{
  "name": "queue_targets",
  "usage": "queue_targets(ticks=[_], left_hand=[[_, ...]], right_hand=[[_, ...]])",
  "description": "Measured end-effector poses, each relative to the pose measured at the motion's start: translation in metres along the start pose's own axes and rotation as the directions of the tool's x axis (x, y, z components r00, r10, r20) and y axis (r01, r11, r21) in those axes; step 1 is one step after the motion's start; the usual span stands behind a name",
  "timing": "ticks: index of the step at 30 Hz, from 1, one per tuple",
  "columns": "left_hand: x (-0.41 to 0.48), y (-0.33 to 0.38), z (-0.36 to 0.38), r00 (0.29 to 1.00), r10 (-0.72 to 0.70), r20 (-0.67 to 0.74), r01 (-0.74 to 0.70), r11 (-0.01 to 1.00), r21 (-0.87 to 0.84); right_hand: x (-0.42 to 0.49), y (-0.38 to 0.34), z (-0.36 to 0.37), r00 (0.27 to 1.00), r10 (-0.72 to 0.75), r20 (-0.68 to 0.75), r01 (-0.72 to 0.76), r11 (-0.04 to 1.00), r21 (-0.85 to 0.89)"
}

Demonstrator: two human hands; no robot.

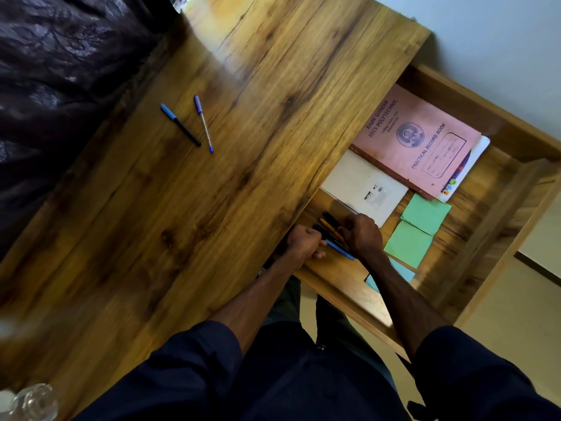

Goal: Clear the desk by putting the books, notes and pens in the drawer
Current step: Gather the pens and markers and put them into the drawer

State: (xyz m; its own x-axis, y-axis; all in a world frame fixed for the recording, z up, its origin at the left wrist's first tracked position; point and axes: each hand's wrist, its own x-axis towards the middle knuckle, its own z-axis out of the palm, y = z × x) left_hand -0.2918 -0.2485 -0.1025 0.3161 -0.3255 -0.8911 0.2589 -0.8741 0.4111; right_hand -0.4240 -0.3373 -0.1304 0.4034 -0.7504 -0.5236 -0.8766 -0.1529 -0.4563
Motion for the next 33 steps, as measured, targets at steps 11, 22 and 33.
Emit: queue_targets(ticks=[11,22,33], left_hand=[[-0.004,0.000,-0.004,0.999,0.008,0.044,-0.009,0.999,0.036],[-0.018,0.013,-0.012,0.986,0.075,0.150,-0.086,0.994,0.065],[-0.033,0.065,-0.065,0.937,0.329,0.121,-0.332,0.943,0.004]], right_hand=[[-0.004,0.002,0.002,0.999,0.052,0.009,-0.052,0.998,0.026],[-0.007,-0.016,-0.008,0.985,-0.022,-0.173,0.032,0.998,0.054],[-0.015,-0.093,-0.058,0.830,-0.173,-0.530,0.274,0.954,0.118]])
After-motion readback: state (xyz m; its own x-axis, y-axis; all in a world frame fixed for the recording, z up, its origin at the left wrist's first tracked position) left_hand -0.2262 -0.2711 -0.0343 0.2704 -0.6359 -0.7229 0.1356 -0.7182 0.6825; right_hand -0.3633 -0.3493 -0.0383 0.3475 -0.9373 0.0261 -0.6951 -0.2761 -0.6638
